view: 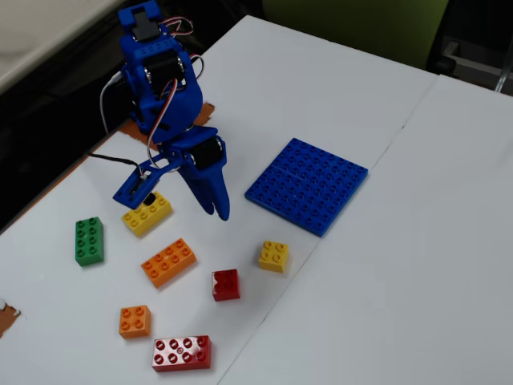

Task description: Pick up the 2x4 orange block and go up the 8x8 blue block.

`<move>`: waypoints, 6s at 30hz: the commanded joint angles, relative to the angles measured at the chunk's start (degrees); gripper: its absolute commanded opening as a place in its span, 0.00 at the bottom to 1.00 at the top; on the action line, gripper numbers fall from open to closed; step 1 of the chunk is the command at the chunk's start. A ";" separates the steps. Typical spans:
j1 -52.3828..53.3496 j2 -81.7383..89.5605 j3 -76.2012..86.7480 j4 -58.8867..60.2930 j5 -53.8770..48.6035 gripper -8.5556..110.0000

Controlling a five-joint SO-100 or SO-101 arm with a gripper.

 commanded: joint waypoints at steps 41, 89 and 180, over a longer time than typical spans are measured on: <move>12.57 -23.99 -24.17 19.51 -21.36 0.40; 16.52 -33.93 -29.18 17.40 -19.60 0.47; 9.49 -10.90 -29.18 25.93 -41.04 0.07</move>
